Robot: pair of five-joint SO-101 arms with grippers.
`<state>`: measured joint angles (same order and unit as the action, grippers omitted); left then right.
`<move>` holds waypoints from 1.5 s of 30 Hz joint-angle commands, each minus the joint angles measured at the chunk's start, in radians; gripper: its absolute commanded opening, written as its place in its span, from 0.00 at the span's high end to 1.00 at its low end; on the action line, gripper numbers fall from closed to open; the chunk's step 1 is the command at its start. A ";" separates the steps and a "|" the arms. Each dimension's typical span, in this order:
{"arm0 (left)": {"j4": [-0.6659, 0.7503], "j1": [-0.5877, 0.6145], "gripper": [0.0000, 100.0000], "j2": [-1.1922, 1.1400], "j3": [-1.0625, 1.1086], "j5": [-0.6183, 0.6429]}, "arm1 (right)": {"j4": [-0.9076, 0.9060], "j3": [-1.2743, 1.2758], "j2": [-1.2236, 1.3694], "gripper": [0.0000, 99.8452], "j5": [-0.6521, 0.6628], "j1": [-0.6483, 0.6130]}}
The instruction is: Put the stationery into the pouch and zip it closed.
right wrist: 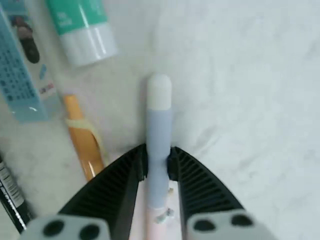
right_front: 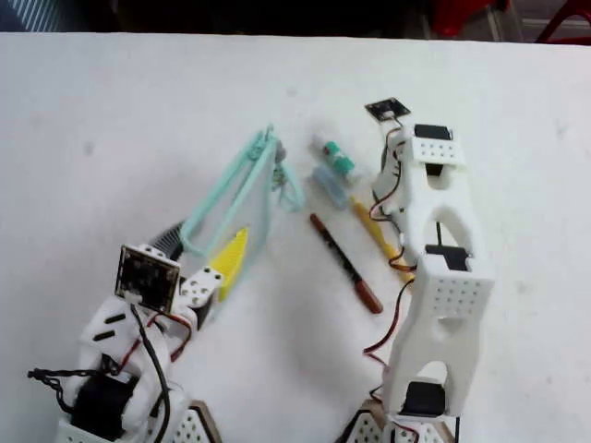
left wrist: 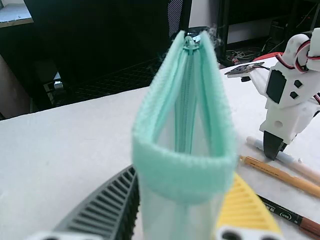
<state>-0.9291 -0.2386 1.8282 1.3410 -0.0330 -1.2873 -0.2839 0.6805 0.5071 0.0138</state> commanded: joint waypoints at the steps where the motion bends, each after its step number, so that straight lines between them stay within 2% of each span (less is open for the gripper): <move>1: 0.015 0.005 0.78 0.002 -0.003 -0.005 | -0.018 -0.005 0.004 0.98 -0.012 0.005; 17: 0.011 0.005 0.78 0.002 -0.005 -0.003 | -0.022 0.008 0.001 0.98 -0.020 0.008; 25: 0.008 0.005 0.78 0.002 -0.008 -0.003 | 0.042 0.055 -0.101 0.98 -0.020 0.005; 37: 0.008 0.005 0.78 0.002 -0.005 0.000 | 0.010 0.060 -0.679 0.98 -0.020 -0.039; 45: 0.008 0.004 0.78 0.002 -0.005 -0.003 | -0.101 0.060 -1.027 0.98 -0.020 -0.214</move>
<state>-0.9291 -0.2371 1.8282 1.3410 -0.0330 -1.3625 -0.2209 -0.1895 0.4948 -0.1304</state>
